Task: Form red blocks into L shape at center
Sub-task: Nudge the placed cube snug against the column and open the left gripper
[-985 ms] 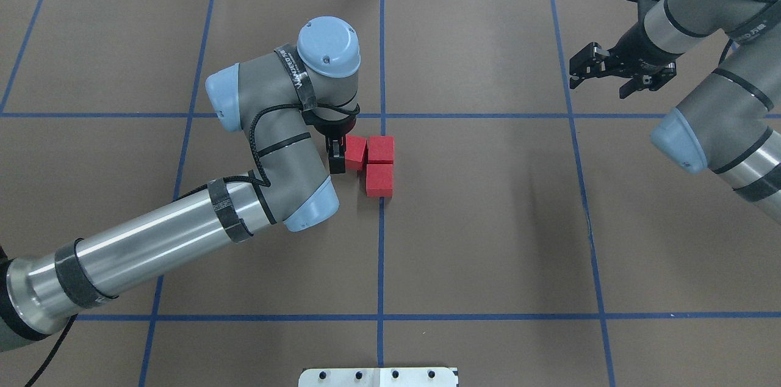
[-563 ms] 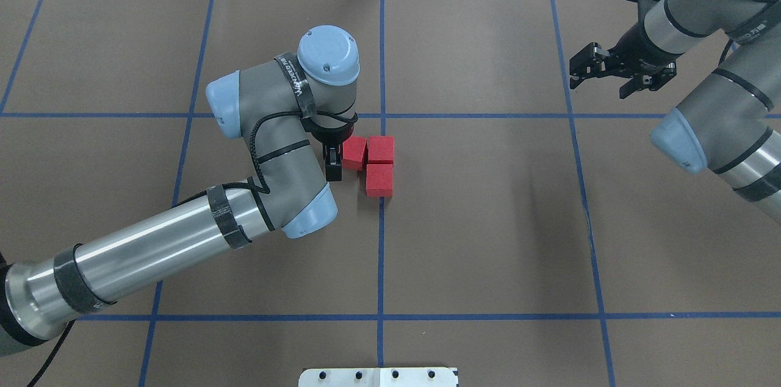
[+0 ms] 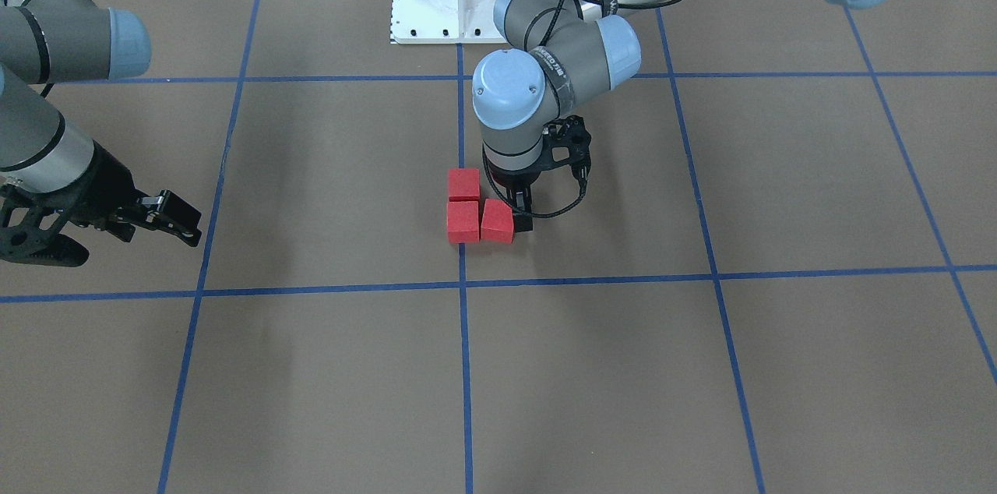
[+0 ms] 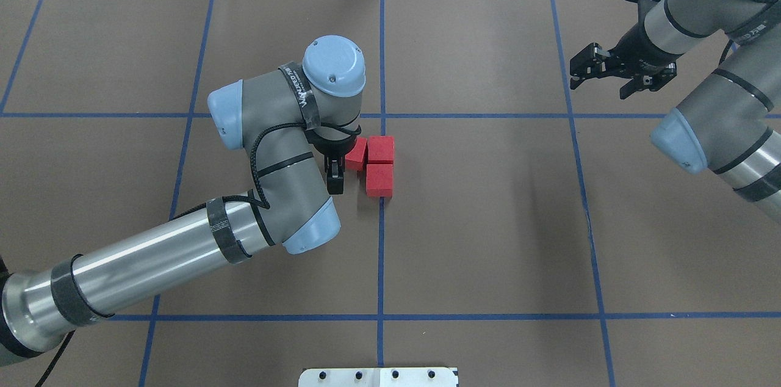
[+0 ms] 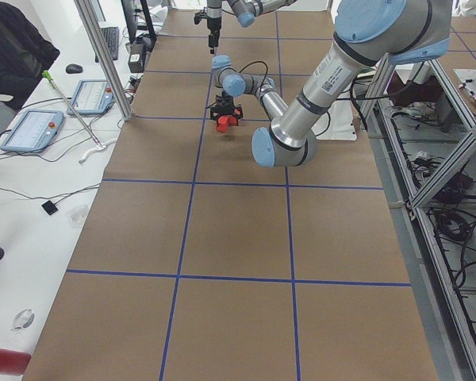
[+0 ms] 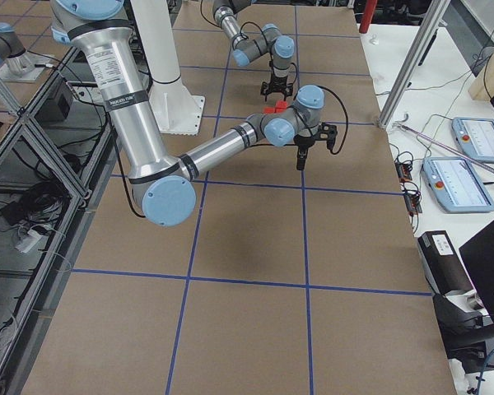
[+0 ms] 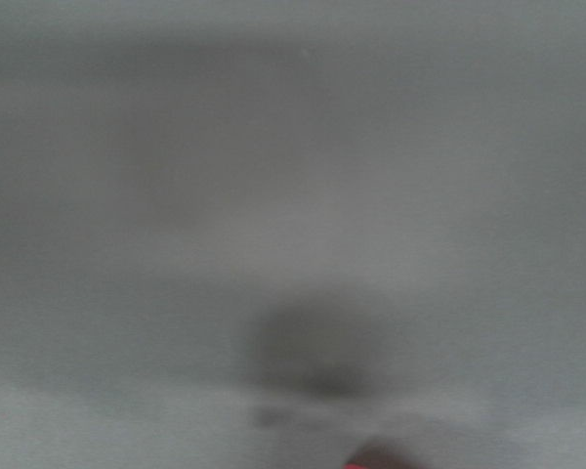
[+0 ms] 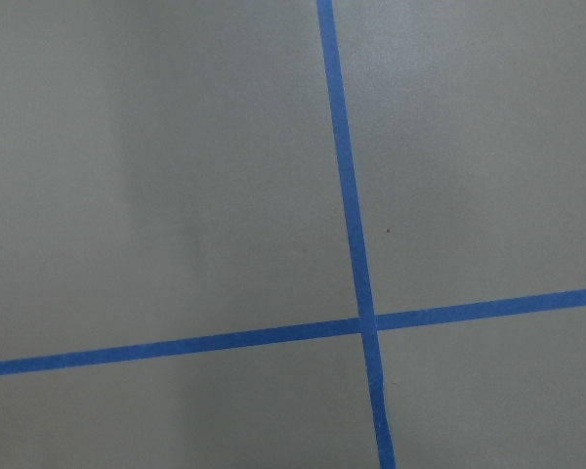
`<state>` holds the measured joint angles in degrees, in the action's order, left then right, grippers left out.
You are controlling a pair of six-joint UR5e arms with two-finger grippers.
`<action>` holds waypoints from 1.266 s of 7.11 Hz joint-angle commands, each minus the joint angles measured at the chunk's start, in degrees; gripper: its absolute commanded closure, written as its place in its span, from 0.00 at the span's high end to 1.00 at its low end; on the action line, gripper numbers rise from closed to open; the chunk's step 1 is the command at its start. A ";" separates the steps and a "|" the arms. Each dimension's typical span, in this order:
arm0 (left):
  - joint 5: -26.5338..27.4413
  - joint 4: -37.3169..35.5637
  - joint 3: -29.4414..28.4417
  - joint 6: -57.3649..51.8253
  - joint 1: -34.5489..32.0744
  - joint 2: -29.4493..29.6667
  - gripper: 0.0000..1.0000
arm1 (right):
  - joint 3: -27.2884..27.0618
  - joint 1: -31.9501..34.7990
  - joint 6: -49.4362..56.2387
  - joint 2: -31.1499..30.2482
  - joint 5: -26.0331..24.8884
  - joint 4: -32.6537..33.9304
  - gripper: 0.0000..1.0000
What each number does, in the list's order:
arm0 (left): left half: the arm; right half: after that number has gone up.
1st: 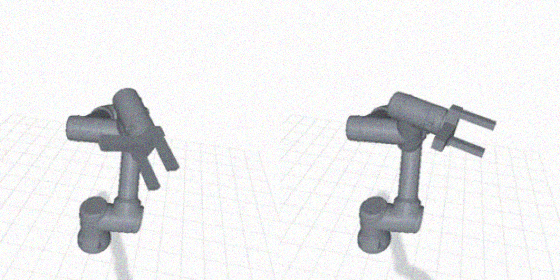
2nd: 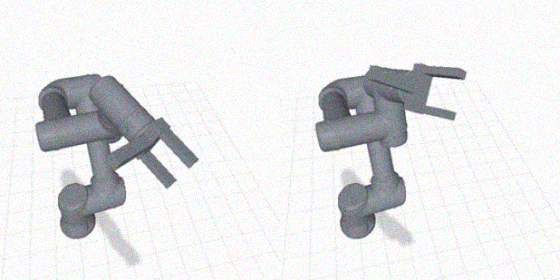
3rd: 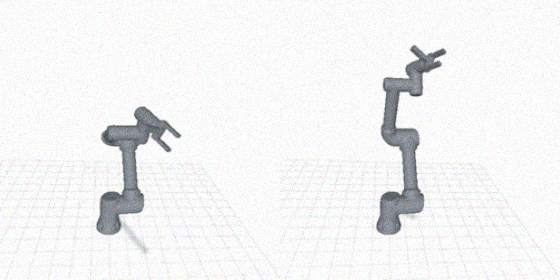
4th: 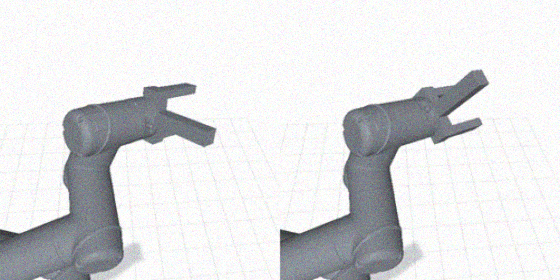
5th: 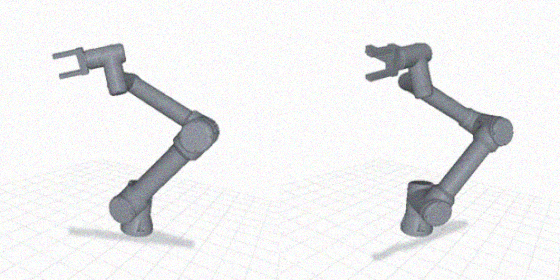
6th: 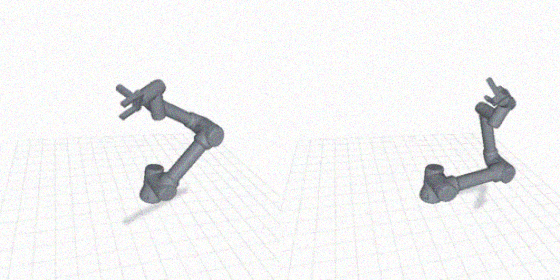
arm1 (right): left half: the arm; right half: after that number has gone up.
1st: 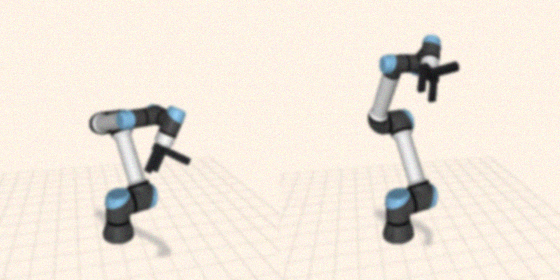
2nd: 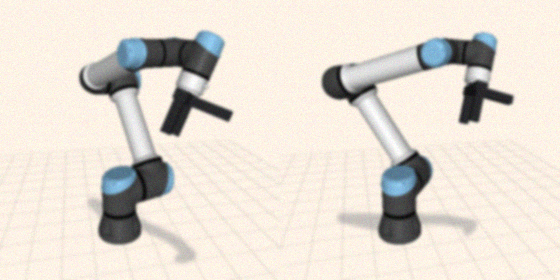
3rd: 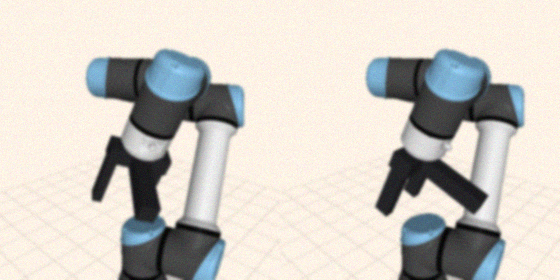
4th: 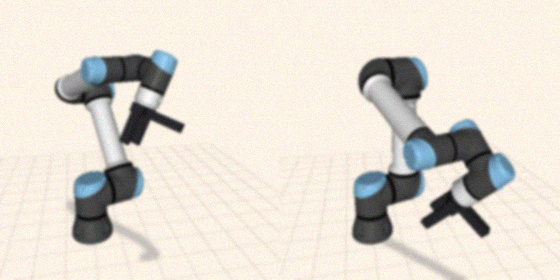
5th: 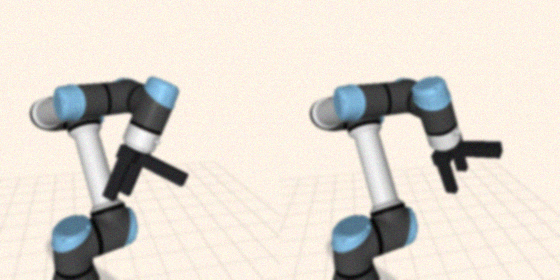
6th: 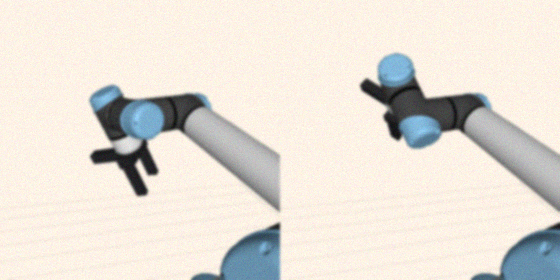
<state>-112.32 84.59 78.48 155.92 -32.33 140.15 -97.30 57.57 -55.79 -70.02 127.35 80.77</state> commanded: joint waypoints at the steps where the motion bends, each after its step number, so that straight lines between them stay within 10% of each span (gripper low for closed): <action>1: 0.00 -0.30 0.27 0.00 0.95 -1.10 1.00 | 0.09 0.00 0.07 -0.03 0.00 0.00 0.99; 9: -0.27 -2.41 2.47 -0.70 0.95 -0.67 1.00 | 0.01 0.00 0.16 0.06 0.00 0.00 0.99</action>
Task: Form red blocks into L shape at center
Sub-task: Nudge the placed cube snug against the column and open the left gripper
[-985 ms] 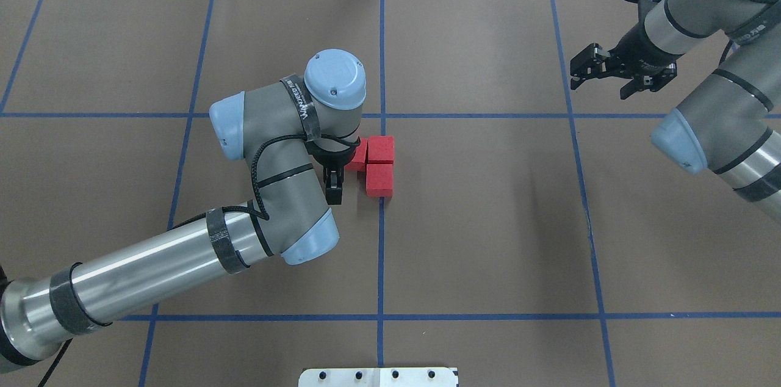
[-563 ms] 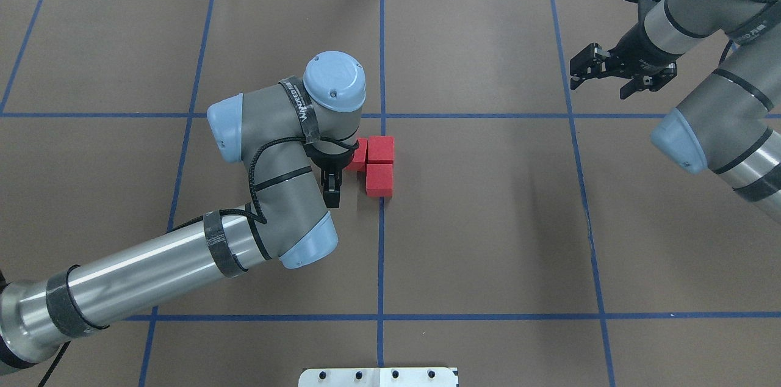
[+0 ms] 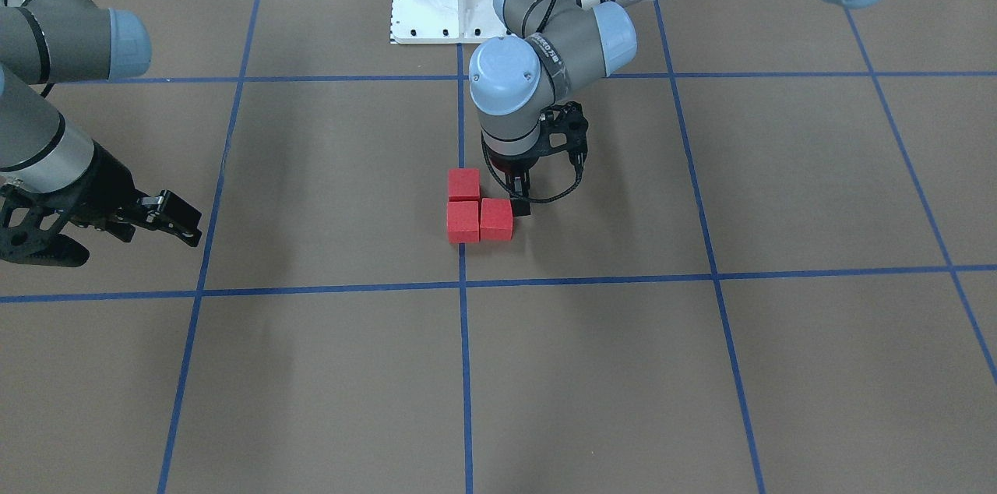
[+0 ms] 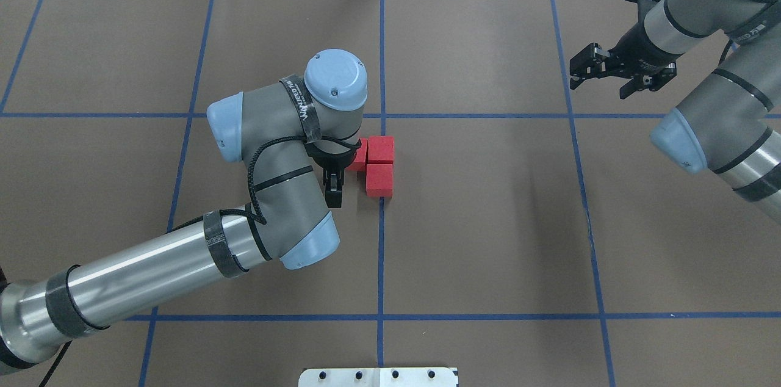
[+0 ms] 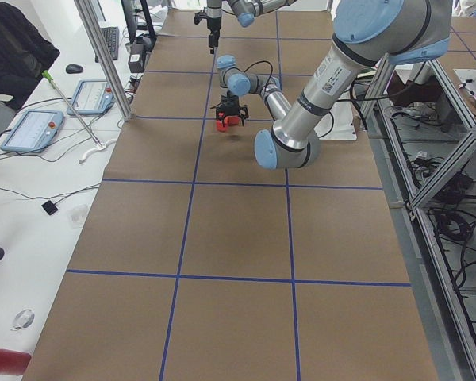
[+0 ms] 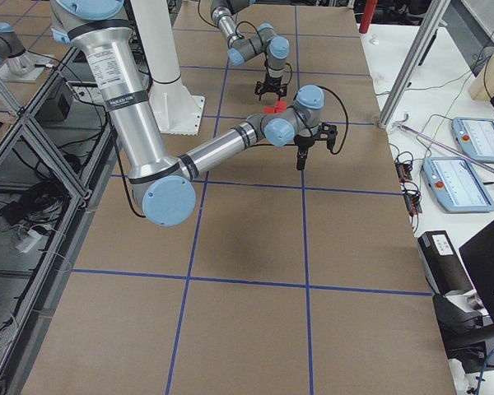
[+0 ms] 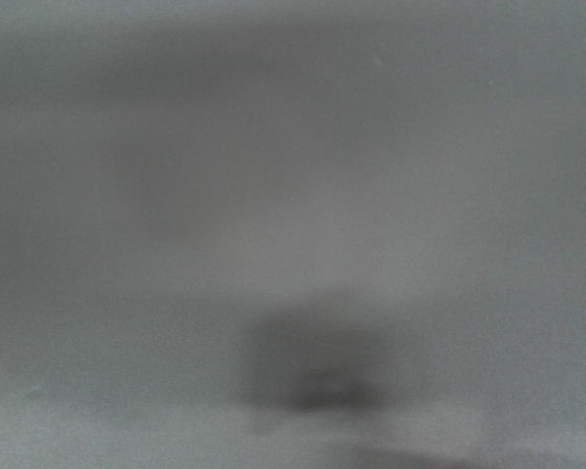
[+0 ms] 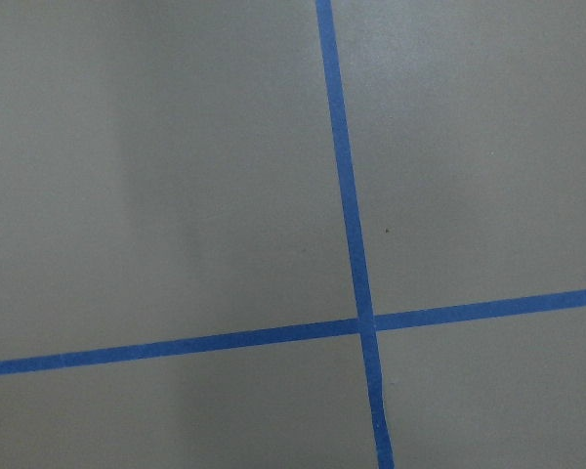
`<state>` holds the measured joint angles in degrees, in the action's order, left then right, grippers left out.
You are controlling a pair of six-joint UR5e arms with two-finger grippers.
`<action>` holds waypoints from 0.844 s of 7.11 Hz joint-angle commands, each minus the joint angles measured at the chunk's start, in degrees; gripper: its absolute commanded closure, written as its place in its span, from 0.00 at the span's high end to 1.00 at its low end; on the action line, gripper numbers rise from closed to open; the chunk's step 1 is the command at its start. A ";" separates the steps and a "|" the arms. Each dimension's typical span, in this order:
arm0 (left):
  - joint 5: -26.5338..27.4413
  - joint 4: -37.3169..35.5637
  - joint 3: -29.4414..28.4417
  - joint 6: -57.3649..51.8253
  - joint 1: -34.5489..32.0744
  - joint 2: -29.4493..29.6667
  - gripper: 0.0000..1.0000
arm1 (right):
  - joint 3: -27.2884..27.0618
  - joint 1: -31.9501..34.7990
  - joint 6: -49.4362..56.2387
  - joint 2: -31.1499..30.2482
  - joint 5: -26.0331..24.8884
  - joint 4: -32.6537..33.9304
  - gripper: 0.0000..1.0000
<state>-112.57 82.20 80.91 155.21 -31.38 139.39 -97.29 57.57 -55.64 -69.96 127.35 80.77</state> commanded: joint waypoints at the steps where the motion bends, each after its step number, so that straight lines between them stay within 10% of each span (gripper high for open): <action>1: -0.02 -0.02 0.04 0.00 0.17 0.01 1.00 | 0.00 0.00 0.09 0.00 0.00 0.00 0.99; 6: -0.02 -0.20 0.57 0.00 0.44 -0.08 1.00 | 0.00 0.00 0.09 0.09 0.00 0.00 0.99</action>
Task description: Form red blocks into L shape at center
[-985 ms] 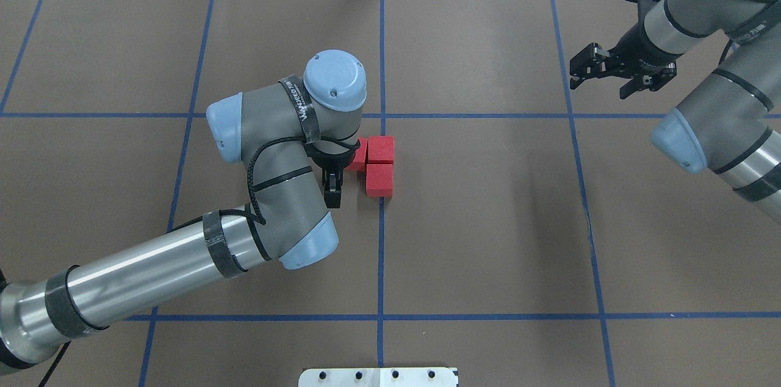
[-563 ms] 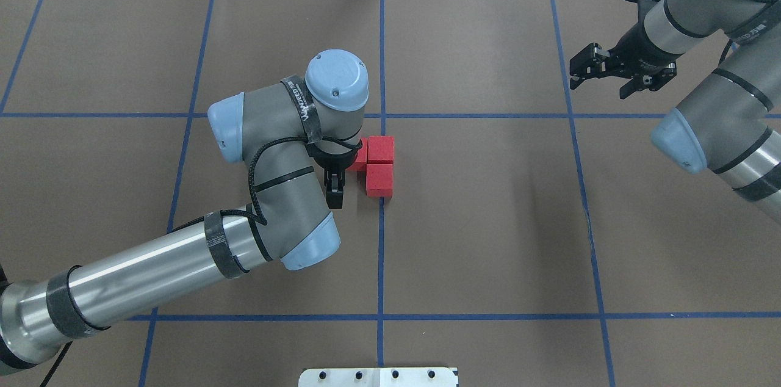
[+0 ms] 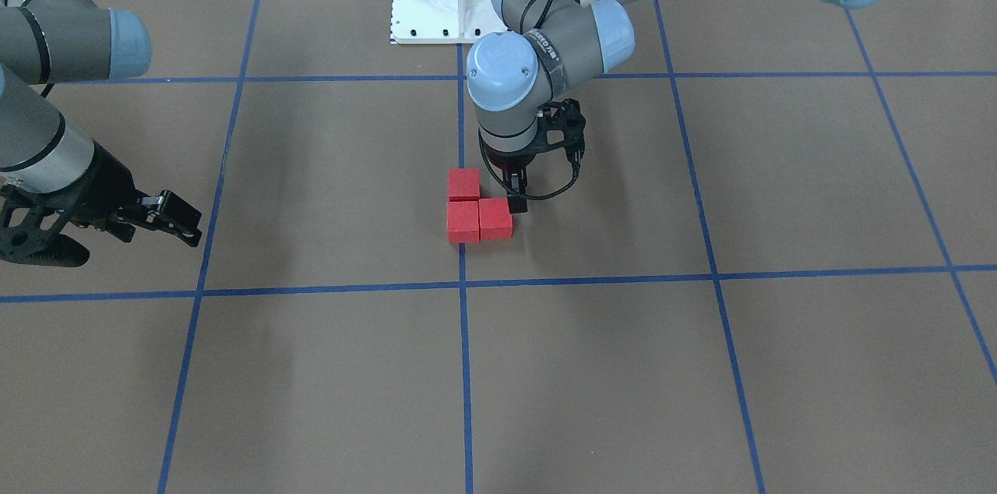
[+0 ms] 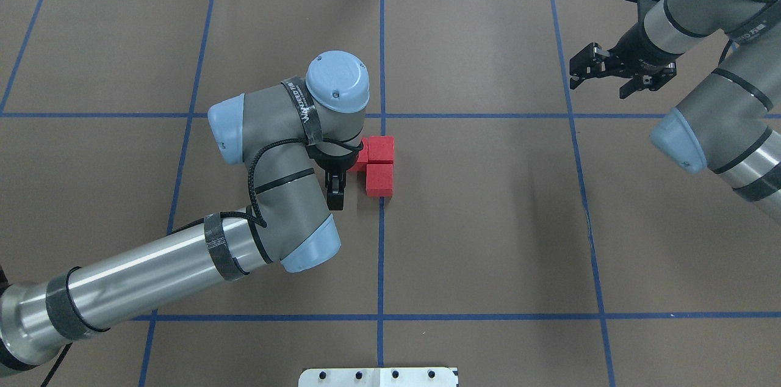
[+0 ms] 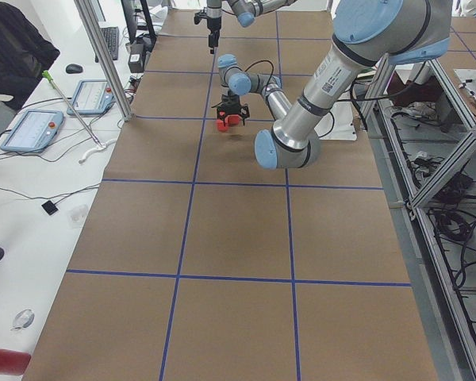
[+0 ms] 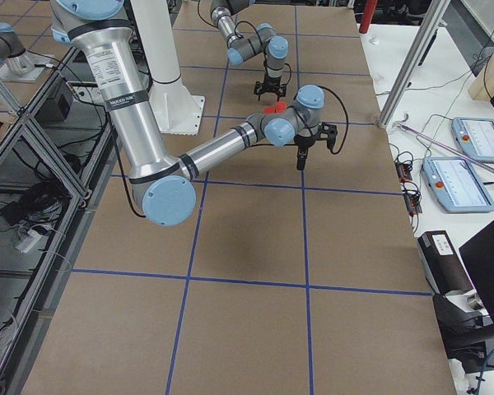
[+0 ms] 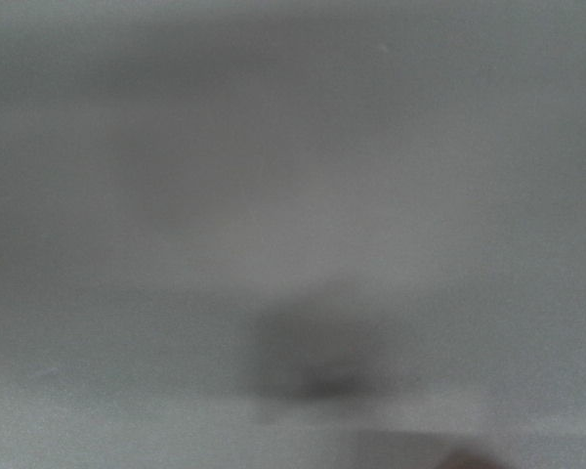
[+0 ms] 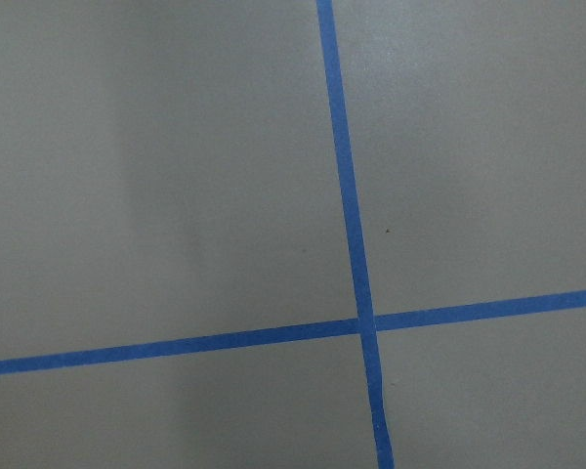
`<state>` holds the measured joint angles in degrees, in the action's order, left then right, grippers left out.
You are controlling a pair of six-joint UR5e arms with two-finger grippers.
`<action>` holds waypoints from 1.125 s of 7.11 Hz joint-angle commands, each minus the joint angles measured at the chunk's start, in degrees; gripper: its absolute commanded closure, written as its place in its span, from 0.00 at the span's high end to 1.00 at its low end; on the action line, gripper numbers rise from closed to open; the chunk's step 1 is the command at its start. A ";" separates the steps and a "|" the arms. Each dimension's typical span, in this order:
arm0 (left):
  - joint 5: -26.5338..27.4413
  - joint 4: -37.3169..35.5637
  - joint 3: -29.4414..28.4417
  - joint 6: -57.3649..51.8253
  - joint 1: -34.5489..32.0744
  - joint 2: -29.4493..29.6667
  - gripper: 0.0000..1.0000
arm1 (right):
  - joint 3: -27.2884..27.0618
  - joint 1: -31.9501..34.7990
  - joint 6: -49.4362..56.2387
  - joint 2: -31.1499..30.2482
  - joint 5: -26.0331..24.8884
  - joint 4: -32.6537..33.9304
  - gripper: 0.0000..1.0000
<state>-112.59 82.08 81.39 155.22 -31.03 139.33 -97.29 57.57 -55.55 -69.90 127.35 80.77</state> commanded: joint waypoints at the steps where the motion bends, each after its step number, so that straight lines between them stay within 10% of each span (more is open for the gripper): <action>1: 0.00 -0.16 0.60 0.00 0.09 -0.20 1.00 | 0.00 0.00 0.00 0.03 0.00 0.00 0.99; 5: 0.00 -2.44 18.96 -13.92 -1.83 -12.93 1.00 | -0.09 0.43 0.17 0.12 0.00 0.00 0.99; 8: -0.17 -0.61 32.72 -43.47 -8.49 -27.65 1.00 | 0.61 5.87 7.15 -0.32 0.52 0.78 0.99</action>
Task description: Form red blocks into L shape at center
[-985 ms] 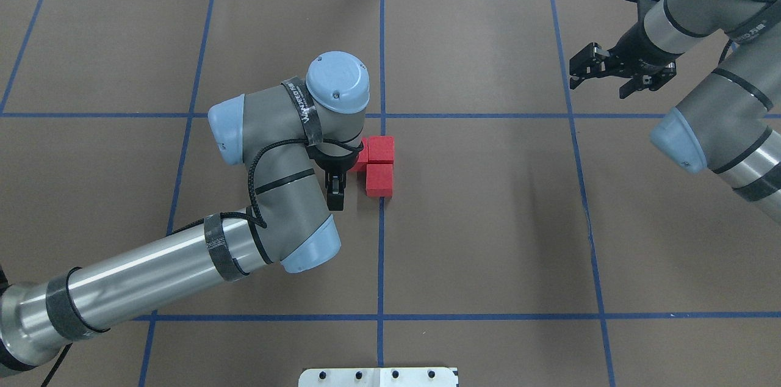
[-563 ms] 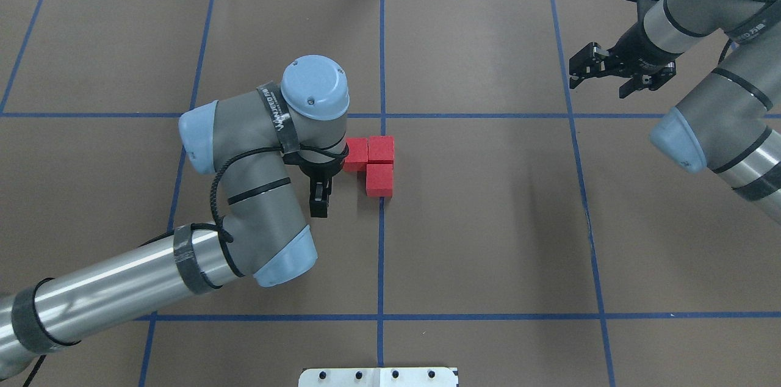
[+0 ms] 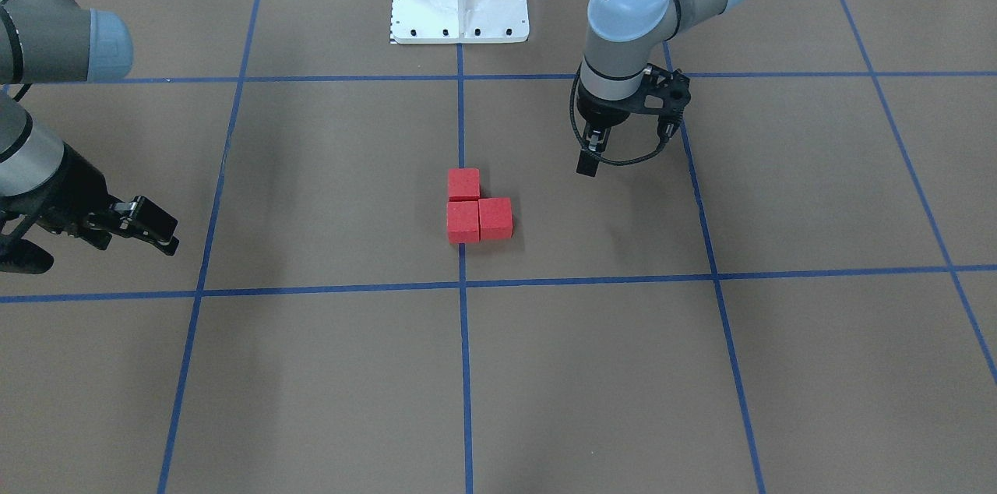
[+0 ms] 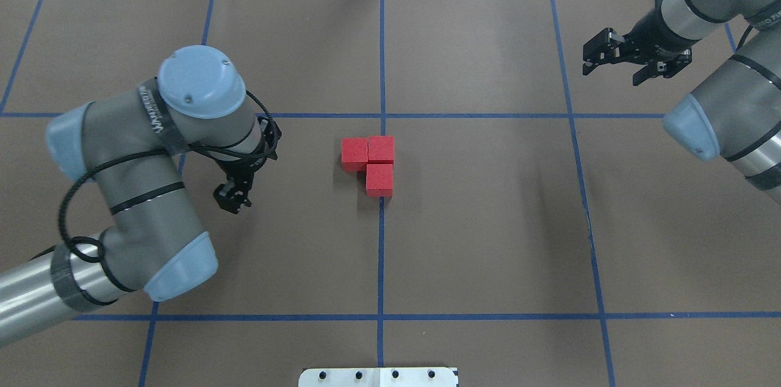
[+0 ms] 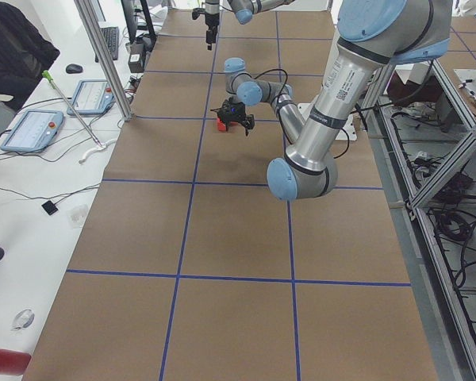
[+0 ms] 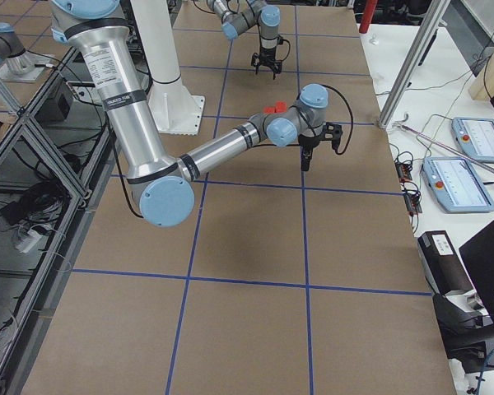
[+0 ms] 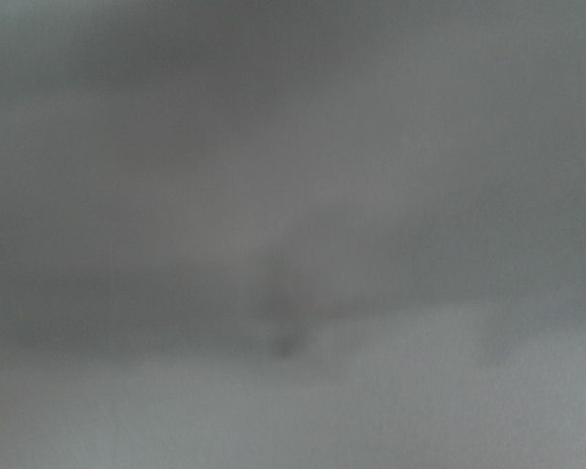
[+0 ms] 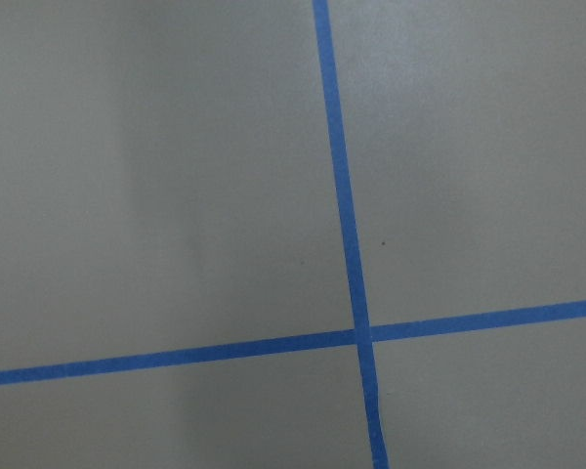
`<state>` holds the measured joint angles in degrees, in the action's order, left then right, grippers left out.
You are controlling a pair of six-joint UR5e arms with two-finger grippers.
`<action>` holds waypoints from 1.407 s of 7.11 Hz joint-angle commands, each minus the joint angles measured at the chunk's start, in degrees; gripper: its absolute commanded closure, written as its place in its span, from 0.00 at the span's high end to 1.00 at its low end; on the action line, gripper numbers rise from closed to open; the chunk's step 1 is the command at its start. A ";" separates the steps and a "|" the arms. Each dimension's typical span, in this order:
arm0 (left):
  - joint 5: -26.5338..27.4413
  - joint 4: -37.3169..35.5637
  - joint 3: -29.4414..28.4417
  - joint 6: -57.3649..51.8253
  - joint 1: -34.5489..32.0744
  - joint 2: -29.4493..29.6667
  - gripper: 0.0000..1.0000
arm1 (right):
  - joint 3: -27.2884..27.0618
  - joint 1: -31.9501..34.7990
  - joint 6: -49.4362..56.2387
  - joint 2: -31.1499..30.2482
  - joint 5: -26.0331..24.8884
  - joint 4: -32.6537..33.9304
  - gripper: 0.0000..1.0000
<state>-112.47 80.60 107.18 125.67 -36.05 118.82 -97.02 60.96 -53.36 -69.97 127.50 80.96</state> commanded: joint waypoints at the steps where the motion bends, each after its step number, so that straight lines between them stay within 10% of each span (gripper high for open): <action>1: -0.47 0.96 8.38 -23.71 -7.77 -9.63 1.00 | 0.69 5.19 9.81 -2.08 0.73 0.69 0.99; 4: -12.80 1.05 5.61 -64.43 -26.98 -15.88 1.00 | 2.27 15.38 27.19 -7.53 5.20 1.56 0.99; 7: -20.77 1.14 -10.10 -106.75 -43.53 -15.99 1.00 | 6.23 23.92 48.06 -7.19 5.13 10.60 0.99; 10: -24.61 4.38 -17.60 -121.36 -50.43 -15.99 1.00 | 6.15 26.31 57.58 -6.84 10.38 20.27 0.99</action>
<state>-134.50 83.87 92.31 8.49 -84.40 102.83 -90.87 86.91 1.32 -77.07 135.36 97.89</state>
